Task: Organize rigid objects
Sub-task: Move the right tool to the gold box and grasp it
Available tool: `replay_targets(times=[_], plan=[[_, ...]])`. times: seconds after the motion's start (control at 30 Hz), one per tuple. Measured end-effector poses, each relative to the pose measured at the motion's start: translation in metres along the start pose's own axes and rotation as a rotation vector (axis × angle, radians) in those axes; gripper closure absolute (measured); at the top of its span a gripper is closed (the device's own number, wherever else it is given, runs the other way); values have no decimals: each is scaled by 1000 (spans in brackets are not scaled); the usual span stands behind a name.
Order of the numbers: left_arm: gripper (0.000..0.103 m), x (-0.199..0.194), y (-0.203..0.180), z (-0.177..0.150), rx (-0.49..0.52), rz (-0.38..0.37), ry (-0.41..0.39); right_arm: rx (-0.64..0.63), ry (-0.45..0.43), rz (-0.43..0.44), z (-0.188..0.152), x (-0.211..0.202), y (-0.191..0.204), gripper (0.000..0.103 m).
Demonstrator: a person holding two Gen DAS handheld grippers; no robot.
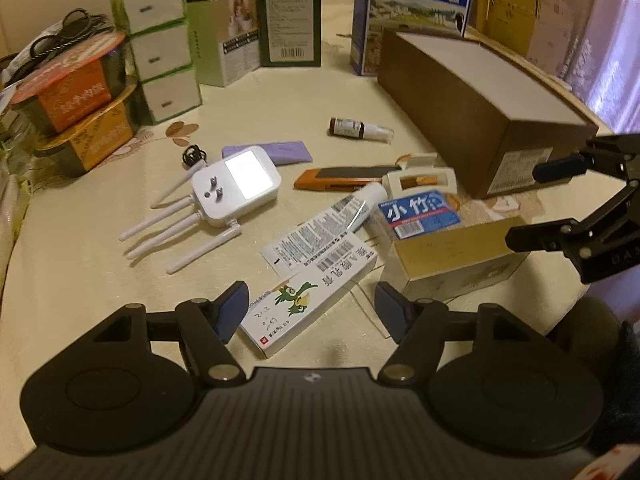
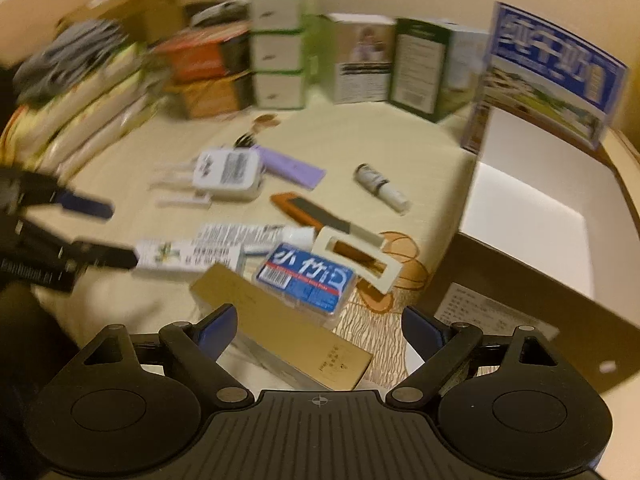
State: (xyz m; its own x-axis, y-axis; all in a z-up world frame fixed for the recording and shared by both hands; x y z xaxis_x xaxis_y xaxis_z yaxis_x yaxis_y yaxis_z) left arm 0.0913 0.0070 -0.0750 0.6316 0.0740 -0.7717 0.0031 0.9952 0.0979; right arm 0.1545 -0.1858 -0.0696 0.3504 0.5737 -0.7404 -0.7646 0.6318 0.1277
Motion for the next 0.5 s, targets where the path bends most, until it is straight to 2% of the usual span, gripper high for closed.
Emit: replay_targets(times=[0.23, 0.3, 0.37, 0.5], plan=[[38, 19, 3, -5, 32, -2, 20, -163, 75, 45, -6, 28, 7, 17], [38, 21, 5, -6, 37, 1, 24, -179, 91, 55, -7, 34, 9, 20], [38, 24, 7, -7, 39, 2, 30, -191, 115, 68, -7, 42, 11, 28], [38, 29, 10, -9, 40, 7, 38, -212, 148, 68, -10, 54, 15, 35]])
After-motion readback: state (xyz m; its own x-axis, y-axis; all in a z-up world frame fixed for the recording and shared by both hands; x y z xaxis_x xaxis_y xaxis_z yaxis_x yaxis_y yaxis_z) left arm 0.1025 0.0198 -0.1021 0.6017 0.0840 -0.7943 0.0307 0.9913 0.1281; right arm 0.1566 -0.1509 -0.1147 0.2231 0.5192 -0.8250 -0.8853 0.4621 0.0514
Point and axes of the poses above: each gripper's, at about its wrist camera, not at the fingertips, and x roughly the way its jaws point, y to its left, z to its top, the point moved 3 cm from there along x, roughly the way its jaws point, and after that the axes turned 7 degrees about z, right-handed, at the moved point
